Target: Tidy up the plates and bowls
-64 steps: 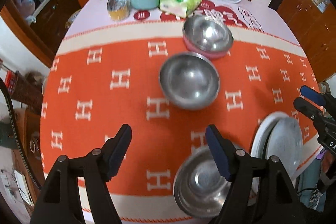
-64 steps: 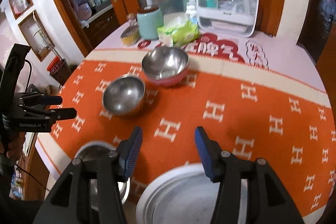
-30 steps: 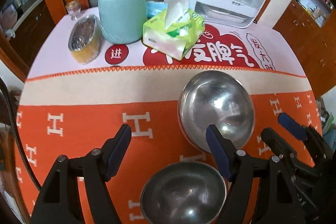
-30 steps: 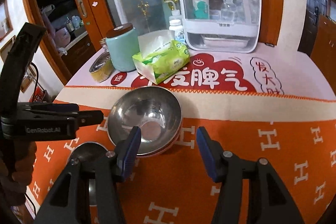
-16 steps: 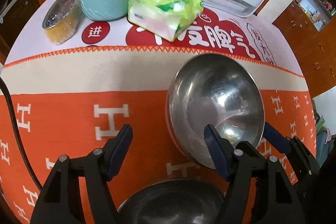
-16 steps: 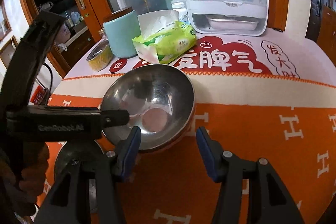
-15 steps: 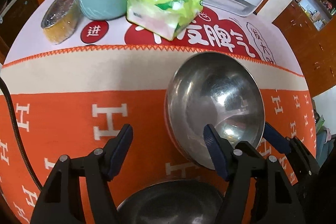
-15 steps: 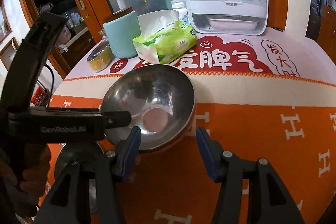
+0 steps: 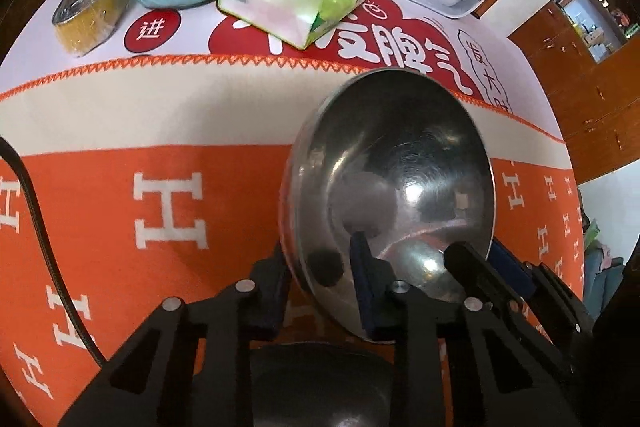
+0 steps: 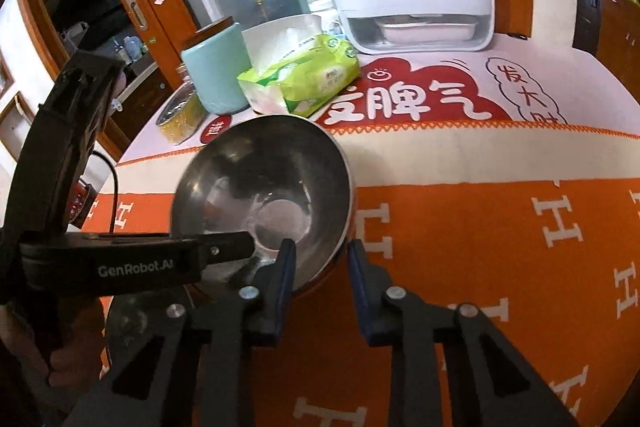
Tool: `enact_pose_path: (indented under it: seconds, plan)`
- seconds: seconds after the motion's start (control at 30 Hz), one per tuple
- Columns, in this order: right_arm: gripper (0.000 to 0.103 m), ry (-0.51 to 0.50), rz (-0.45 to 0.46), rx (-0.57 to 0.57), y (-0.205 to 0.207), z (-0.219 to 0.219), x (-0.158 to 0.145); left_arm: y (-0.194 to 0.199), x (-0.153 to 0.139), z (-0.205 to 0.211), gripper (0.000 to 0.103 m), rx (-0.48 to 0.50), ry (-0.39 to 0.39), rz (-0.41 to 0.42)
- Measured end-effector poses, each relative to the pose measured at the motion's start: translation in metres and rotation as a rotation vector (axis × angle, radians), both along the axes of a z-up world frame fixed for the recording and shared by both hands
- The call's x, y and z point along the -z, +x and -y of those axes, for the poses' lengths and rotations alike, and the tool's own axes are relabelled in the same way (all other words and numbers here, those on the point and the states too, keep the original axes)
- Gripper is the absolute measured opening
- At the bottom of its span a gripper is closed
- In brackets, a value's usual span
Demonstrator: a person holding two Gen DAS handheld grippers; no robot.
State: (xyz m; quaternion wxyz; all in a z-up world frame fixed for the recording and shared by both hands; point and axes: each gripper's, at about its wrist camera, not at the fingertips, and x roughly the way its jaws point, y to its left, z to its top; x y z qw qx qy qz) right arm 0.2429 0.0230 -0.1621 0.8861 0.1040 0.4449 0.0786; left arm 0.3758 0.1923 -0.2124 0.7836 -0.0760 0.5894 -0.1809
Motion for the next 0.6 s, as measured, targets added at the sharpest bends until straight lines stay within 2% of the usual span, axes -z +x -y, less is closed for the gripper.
enact_pose_path:
  seconds: [0.2, 0.6]
  plan:
    - [0.018, 0.011, -0.027, 0.028, -0.001, 0.005, 0.001, 0.000, -0.001, -0.004, 0.018, -0.009, -0.012, -0.015]
    - [0.017, 0.022, -0.027, 0.063, -0.023, 0.009, -0.015, -0.021, -0.023, -0.001, 0.018, 0.024, -0.003, 0.015]
